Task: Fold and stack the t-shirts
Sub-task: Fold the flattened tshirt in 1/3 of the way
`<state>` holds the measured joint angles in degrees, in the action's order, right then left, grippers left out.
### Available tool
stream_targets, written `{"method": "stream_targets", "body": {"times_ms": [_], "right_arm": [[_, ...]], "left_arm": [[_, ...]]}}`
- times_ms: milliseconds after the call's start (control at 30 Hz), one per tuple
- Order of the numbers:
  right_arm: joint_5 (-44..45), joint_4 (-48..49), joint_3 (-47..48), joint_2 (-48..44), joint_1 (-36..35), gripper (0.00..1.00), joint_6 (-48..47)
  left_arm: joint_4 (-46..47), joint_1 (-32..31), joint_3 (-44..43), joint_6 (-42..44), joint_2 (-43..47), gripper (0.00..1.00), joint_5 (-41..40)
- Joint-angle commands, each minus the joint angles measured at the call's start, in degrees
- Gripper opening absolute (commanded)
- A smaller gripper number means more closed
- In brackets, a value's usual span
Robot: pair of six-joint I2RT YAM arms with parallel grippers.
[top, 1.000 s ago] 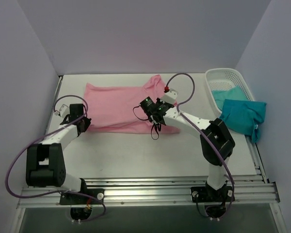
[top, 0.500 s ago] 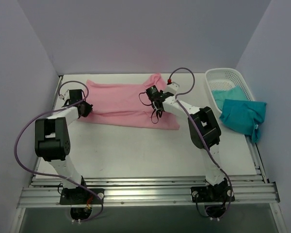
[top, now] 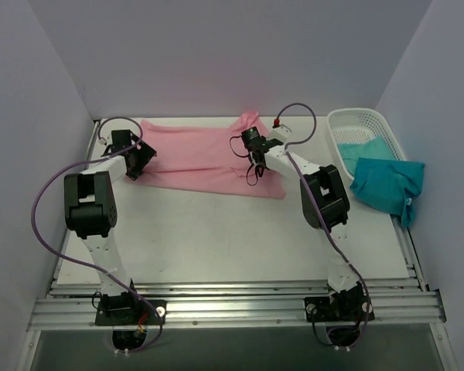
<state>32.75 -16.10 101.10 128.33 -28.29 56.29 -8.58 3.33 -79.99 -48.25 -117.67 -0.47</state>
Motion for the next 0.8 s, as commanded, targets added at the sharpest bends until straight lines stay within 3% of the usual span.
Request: {"method": "stream_targets", "body": {"times_ms": [0,100,133,167,267,300,333,433,567,767], "right_arm": [[-0.8,-0.5,2.9,2.4,1.3,0.0,-1.2],[-2.1,0.5,5.0,3.9,2.2,0.1,-2.5],[-2.5,0.5,6.7,4.7,2.9,0.32,-2.9],[-2.8,0.8,7.4,5.0,3.2,0.43,-3.5],[-3.8,2.2,10.0,5.4,4.6,0.67,-4.7],[-4.1,2.6,10.5,5.4,4.9,0.69,-5.1],[-4.6,3.0,11.2,5.7,5.3,0.77,-5.4],[-7.4,6.0,14.0,6.1,6.7,0.84,-7.4],[-14.3,21.2,12.6,4.2,8.1,0.85,-12.5],[-21.4,35.7,-0.5,-5.5,8.3,0.85,-13.8]], "left_arm": [[-1.3,1.1,-3.6,0.7,-0.7,0.94,0.5],[-0.6,1.7,-3.9,0.3,-0.1,0.94,0.5],[-0.1,1.9,-3.9,0.3,0.3,0.94,1.9],[0.1,1.9,-3.9,0.3,1.0,0.94,2.0],[-0.2,2.6,-5.2,-0.1,2.2,0.94,2.3],[-0.4,2.7,-5.6,-0.1,2.3,0.94,2.4],[-1.0,2.7,-6.2,0.0,2.4,0.94,2.2],[-1.1,2.8,-7.7,-0.1,2.5,0.94,1.6],[2.4,2.8,-9.3,0.6,1.7,0.94,1.0],[4.1,3.9,-19.9,0.4,-7.1,0.94,2.3]]}}
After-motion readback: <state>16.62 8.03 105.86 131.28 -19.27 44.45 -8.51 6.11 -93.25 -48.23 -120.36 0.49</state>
